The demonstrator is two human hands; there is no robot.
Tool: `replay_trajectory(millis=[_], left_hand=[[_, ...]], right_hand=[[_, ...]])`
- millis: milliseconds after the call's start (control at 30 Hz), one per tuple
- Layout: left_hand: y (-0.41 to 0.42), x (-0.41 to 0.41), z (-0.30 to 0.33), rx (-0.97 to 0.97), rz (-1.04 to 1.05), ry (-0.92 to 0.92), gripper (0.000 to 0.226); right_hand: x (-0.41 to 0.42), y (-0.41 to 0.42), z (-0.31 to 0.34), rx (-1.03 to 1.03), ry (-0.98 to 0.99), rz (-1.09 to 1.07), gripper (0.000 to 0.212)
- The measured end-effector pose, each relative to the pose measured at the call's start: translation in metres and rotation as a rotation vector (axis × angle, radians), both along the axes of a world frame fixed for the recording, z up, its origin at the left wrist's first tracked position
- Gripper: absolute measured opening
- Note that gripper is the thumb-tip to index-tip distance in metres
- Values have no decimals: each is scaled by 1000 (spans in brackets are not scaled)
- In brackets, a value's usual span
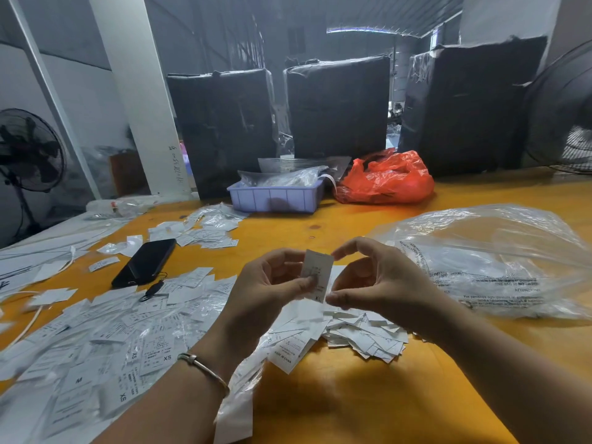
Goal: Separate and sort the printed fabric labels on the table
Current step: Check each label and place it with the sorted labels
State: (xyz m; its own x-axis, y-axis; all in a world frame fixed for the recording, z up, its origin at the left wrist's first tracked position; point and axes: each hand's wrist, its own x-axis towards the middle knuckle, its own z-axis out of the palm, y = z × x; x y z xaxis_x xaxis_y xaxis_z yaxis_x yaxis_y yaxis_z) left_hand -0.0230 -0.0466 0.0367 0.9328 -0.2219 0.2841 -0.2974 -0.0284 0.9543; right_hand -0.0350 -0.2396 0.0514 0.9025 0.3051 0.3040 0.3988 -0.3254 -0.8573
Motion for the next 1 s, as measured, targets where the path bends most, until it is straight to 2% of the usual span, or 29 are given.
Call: replay_trajectory(millis=[167, 267, 533, 733, 900, 1000], left_hand=[[0, -2, 0, 57, -32, -45, 43], [-1, -2, 0, 52, -16, -78, 51], [-1, -4, 0, 67, -42, -49, 37], [-1, -4, 0, 99, -25, -68, 40], [0, -5, 1, 61, -43, -78, 43], [-1, -5, 1, 61, -54, -83, 43]], right_hand=[[-1, 1, 1, 160, -4, 13, 37], [-1, 1, 1, 132, -14, 10, 45], [1, 1, -2, 154, -101, -13, 33], [1, 1, 2, 45, -228, -7, 57], [4, -3, 0, -81, -271, -39, 51], [4, -3, 0, -113, -284, -49, 58]])
